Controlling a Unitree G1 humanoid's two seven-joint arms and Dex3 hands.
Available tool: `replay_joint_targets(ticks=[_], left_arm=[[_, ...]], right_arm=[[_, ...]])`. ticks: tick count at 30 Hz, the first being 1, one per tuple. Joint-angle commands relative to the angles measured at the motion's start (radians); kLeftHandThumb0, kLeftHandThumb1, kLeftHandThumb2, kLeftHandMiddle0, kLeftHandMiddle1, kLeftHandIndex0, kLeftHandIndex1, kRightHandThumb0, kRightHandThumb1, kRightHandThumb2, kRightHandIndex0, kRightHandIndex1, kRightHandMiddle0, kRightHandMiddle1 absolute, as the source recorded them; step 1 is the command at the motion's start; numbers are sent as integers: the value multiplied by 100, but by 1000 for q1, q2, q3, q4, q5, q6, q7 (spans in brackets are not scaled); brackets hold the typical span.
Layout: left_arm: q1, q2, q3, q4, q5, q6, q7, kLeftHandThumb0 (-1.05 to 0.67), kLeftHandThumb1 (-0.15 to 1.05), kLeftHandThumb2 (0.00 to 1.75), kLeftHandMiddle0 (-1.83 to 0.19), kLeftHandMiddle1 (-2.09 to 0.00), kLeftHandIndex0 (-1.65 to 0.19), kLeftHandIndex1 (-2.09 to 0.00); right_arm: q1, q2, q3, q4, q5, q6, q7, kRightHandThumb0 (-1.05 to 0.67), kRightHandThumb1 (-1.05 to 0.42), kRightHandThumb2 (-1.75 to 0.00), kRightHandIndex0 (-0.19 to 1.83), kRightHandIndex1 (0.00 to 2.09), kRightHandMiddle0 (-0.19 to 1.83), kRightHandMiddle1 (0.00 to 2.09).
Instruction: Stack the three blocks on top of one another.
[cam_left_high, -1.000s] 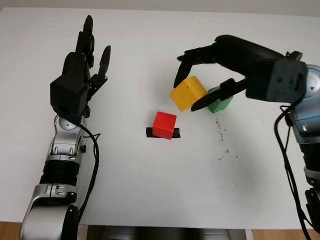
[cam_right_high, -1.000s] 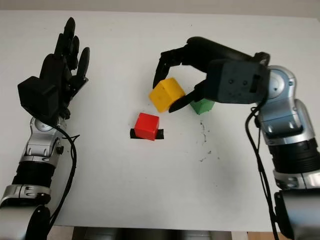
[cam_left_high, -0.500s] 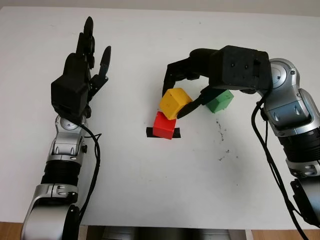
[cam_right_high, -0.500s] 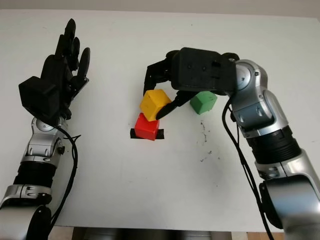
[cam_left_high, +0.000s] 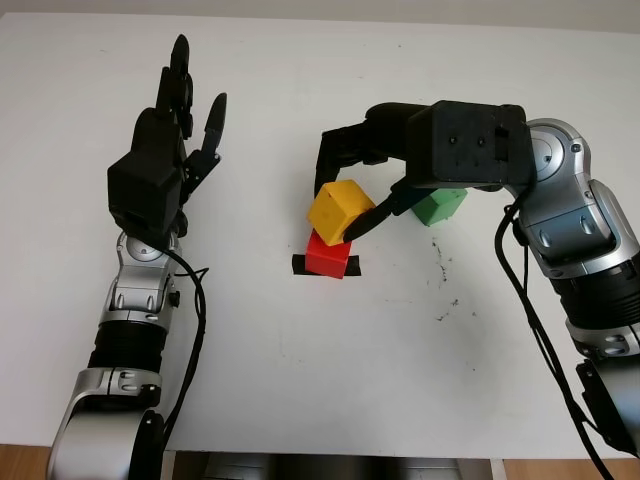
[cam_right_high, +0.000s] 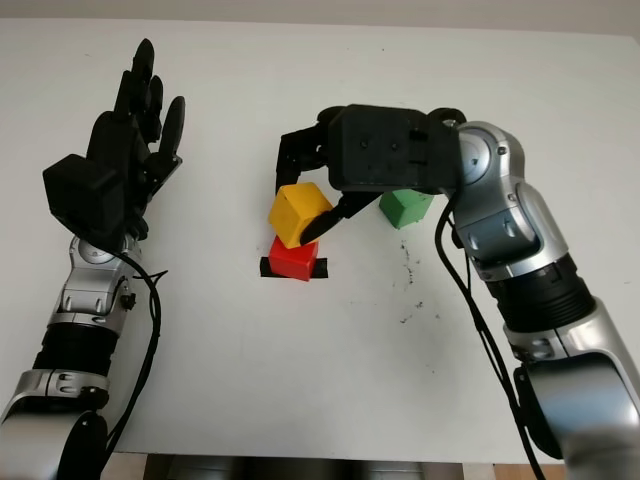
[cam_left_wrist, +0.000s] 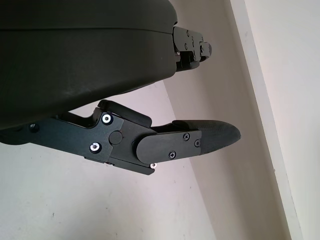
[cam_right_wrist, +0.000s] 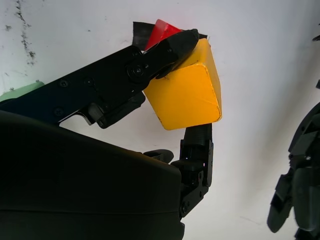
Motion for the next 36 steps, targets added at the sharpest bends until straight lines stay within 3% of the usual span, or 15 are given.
replay_joint_targets(ticks=[1,15,22,36], left_arm=[[10,0,-1,-10,0,-11,4,-69,105,49,5,-5,2,-6],[28,6,-3,-40,25,8,17,-71,105,51,5,-5,3,-5],[35,-3,4,-44,-2,4,8,-70,105,49,4,-6,3,-5],[37,3,1,-48,5,14,7,-71,105,49,4,-5,3,-5]], right_arm=[[3,4,4,-23,-1,-5,0,-48,-91,-5,35,5,36,165],[18,22,32,16,-27,-42,-8,-46,-89,-5,34,5,41,159],[22,9,41,67,-49,-125,-19,-50,-90,-6,35,5,43,159],[22,19,38,68,-44,-128,-13,-51,-89,-5,36,6,44,159]])
